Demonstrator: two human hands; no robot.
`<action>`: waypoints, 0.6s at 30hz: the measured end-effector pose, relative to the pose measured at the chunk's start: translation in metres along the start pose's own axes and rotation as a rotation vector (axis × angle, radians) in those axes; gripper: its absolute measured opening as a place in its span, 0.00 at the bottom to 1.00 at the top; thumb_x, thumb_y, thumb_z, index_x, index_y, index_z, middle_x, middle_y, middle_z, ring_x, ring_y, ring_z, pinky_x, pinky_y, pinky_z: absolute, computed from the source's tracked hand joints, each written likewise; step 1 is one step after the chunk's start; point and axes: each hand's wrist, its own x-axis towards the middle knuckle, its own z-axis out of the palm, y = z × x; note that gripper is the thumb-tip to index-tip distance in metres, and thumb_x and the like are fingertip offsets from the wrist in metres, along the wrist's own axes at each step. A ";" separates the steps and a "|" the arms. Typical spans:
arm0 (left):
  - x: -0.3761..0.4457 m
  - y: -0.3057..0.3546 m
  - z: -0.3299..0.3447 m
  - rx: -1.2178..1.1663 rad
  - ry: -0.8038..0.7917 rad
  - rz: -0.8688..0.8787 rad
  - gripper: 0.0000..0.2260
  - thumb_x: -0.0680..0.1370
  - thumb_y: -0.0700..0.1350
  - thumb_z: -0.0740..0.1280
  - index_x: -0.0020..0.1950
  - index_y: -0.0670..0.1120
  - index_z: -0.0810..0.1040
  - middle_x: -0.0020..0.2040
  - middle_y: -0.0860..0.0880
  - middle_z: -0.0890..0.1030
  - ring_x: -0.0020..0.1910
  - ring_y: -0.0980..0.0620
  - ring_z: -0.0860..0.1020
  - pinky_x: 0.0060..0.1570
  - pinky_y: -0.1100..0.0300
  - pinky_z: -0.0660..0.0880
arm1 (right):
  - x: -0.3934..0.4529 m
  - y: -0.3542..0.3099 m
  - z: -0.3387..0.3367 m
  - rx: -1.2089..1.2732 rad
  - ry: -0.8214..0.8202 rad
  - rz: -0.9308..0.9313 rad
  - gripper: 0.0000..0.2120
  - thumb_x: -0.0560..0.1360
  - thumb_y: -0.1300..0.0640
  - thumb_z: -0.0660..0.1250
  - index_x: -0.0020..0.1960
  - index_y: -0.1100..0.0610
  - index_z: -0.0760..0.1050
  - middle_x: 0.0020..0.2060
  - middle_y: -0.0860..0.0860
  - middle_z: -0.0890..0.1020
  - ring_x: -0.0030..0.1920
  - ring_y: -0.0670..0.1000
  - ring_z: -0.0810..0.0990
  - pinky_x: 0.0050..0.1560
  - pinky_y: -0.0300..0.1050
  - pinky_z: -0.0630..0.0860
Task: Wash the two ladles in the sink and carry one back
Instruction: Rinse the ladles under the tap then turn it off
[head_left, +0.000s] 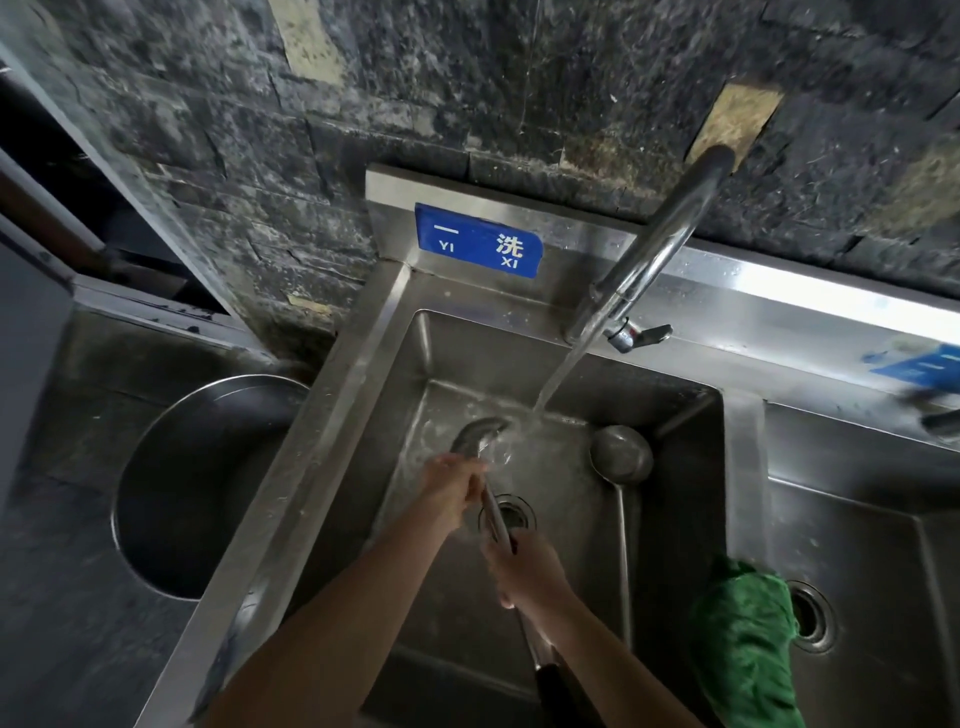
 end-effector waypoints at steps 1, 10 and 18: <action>-0.002 0.002 -0.001 0.032 0.005 0.029 0.10 0.71 0.33 0.72 0.51 0.40 0.77 0.33 0.44 0.78 0.26 0.52 0.75 0.26 0.61 0.73 | 0.004 -0.003 0.007 0.044 0.009 -0.011 0.10 0.81 0.54 0.63 0.47 0.59 0.78 0.30 0.50 0.77 0.24 0.44 0.74 0.27 0.38 0.74; -0.005 -0.003 -0.039 0.362 -0.004 -0.021 0.07 0.75 0.42 0.66 0.37 0.45 0.78 0.34 0.44 0.78 0.33 0.49 0.78 0.28 0.61 0.74 | 0.061 -0.038 0.063 0.006 0.054 -0.081 0.20 0.83 0.47 0.56 0.45 0.59 0.78 0.45 0.60 0.85 0.50 0.61 0.84 0.43 0.51 0.76; 0.019 -0.001 -0.068 0.491 -0.093 0.062 0.20 0.83 0.57 0.56 0.61 0.46 0.80 0.54 0.45 0.82 0.50 0.49 0.80 0.49 0.56 0.77 | 0.115 -0.062 0.100 0.025 0.076 -0.041 0.14 0.82 0.54 0.61 0.59 0.62 0.78 0.48 0.57 0.83 0.56 0.59 0.83 0.42 0.46 0.73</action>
